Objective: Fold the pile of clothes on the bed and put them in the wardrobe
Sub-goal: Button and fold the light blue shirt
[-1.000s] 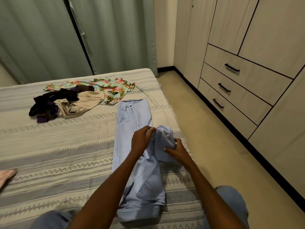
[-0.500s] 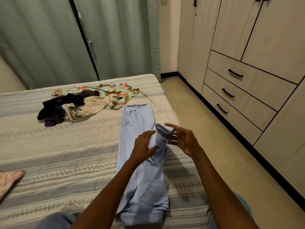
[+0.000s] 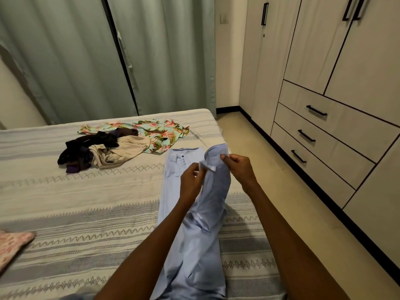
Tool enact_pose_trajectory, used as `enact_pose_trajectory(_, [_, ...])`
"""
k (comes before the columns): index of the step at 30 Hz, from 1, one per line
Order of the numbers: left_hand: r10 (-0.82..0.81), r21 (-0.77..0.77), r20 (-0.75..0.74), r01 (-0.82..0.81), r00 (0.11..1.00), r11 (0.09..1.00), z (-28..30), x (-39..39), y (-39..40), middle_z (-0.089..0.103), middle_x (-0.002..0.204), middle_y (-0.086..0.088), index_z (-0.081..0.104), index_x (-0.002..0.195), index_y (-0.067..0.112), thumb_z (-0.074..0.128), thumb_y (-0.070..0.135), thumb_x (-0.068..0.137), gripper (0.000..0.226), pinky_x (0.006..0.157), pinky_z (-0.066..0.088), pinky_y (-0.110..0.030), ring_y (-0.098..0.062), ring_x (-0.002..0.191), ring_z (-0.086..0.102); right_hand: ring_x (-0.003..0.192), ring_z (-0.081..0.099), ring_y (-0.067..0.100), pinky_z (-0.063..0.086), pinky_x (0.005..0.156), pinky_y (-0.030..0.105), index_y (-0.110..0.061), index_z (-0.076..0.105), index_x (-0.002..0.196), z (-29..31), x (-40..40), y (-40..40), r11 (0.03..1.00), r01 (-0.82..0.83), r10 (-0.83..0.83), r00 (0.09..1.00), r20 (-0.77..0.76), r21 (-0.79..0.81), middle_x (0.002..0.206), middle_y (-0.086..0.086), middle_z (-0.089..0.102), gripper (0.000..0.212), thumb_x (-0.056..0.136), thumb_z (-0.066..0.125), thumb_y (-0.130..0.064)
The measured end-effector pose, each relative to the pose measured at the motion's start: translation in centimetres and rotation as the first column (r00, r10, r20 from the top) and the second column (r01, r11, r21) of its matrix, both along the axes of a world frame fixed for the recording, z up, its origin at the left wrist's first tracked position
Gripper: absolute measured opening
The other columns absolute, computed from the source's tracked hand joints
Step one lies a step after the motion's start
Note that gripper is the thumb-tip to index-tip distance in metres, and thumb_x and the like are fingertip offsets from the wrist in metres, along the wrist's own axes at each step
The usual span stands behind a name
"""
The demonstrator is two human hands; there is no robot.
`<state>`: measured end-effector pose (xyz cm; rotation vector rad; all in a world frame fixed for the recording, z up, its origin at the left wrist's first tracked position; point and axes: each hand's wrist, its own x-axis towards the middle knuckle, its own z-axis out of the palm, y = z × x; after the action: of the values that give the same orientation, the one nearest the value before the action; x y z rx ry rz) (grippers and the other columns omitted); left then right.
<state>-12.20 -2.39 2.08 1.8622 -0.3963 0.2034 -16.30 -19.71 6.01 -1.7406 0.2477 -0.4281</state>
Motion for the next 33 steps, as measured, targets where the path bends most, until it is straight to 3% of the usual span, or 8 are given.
enact_pose_trajectory(3, [0.033, 0.027, -0.008, -0.032, 0.999, 0.999, 2.4, 2.7, -0.1, 0.060, 0.070, 0.000, 0.061, 0.081, 0.004, 0.055, 0.038, 0.100, 0.040, 0.058, 0.036, -0.013, 0.001, 0.062, 0.051, 0.070, 0.053, 0.016, 0.041, 0.066, 0.031, -0.011, 0.066, 0.075, 0.4, 2.5, -0.6, 0.951, 0.139, -0.148, 0.989, -0.010, -0.278, 0.078, -0.001, 0.059, 0.041, 0.092, 0.064, -0.049])
enact_pose_trajectory(5, [0.050, 0.026, 0.016, -0.050, 0.999, 0.998, 3.8, 4.7, -0.5, 0.062, 0.074, -0.004, 0.063, 0.085, 0.004, 0.057, 0.038, 0.099, 0.037, 0.061, 0.039, -0.016, -0.006, 0.066, 0.052, 0.081, 0.057, 0.020, 0.045, 0.072, 0.033, -0.012, 0.066, 0.090, 1.2, 4.3, -0.6, 0.941, 0.132, -0.135, 0.991, 0.011, -0.313, 0.092, 0.003, 0.061, 0.036, 0.098, 0.056, -0.046])
enact_pose_trajectory(7, [0.064, 0.015, 0.006, -0.064, 0.998, 0.998, 5.2, 6.6, -1.1, 0.061, 0.076, -0.002, 0.063, 0.089, 0.004, 0.058, 0.035, 0.099, 0.033, 0.060, 0.038, -0.012, -0.007, 0.067, 0.052, 0.083, 0.060, 0.025, 0.048, 0.073, 0.035, -0.012, 0.061, 0.095, 1.9, 6.6, -0.3, 0.956, 0.103, -0.097, 0.995, 0.037, -0.276, 0.094, 0.007, 0.065, 0.034, 0.103, 0.047, -0.042])
enact_pose_trajectory(12, [0.097, -0.063, 0.009, -0.096, 0.995, 0.993, 7.0, 11.8, -3.0, 0.067, 0.093, -0.004, 0.064, 0.103, 0.007, 0.056, 0.036, 0.100, 0.030, 0.065, 0.043, -0.014, -0.009, 0.078, 0.060, 0.106, 0.065, 0.025, 0.051, 0.100, 0.045, -0.017, 0.060, 0.117, 2.1, 13.9, 0.4, 0.994, 0.093, -0.090, 0.994, 0.058, -0.057, 0.116, 0.007, 0.068, 0.040, 0.105, 0.037, -0.048])
enact_pose_trajectory(15, [0.142, -0.016, 0.014, -0.142, 0.990, 0.990, 6.7, 16.0, -3.6, 0.067, 0.095, -0.005, 0.068, 0.106, 0.004, 0.057, 0.037, 0.099, 0.035, 0.066, 0.042, -0.020, -0.013, 0.081, 0.059, 0.098, 0.064, 0.031, 0.051, 0.091, 0.047, -0.014, 0.060, 0.107, 1.1, 18.0, -0.1, 0.979, 0.102, -0.103, 0.995, 0.004, -0.179, 0.108, 0.010, 0.069, 0.039, 0.105, 0.038, -0.046])
enact_pose_trajectory(21, [0.226, 0.207, -0.035, -0.215, 0.973, 0.955, 0.8, 25.9, -3.7, 0.045, 0.056, 0.003, 0.051, 0.062, 0.015, 0.064, 0.035, 0.095, 0.041, 0.051, 0.026, -0.029, -0.012, 0.055, 0.042, 0.109, 0.059, 0.039, 0.045, 0.087, 0.039, -0.008, 0.063, 0.117, -4.8, 27.6, -1.1, 0.971, 0.025, -0.073, 0.978, -0.197, -0.239, 0.119, 0.017, 0.066, 0.030, 0.102, 0.045, -0.027])
enact_pose_trajectory(25, [0.274, 0.279, -0.118, -0.233, 0.954, 0.932, -5.4, 31.2, -3.4, 0.048, 0.058, -0.002, 0.053, 0.065, 0.008, 0.064, 0.040, 0.094, 0.045, 0.052, 0.025, -0.032, -0.024, 0.064, 0.049, 0.105, 0.061, 0.038, 0.044, 0.079, 0.035, -0.008, 0.064, 0.119, -10.7, 32.4, -1.3, 0.984, -0.037, -0.012, 0.961, -0.277, -0.172, 0.116, 0.019, 0.067, 0.030, 0.096, 0.045, -0.012])
enact_pose_trajectory(33, [0.359, 0.523, -0.063, -0.276, 0.931, 0.807, -14.0, 36.6, -3.8, 0.067, 0.089, -0.014, 0.056, 0.086, 0.011, 0.040, 0.059, 0.100, 0.052, 0.063, 0.033, -0.034, -0.033, 0.086, 0.063, 0.100, 0.060, 0.044, 0.043, 0.073, 0.041, -0.012, 0.057, 0.118, -17.8, 37.4, -1.0, 0.827, -0.030, -0.125, 0.964, -0.236, -0.562, 0.110, 0.020, 0.065, 0.022, 0.103, 0.043, -0.016])
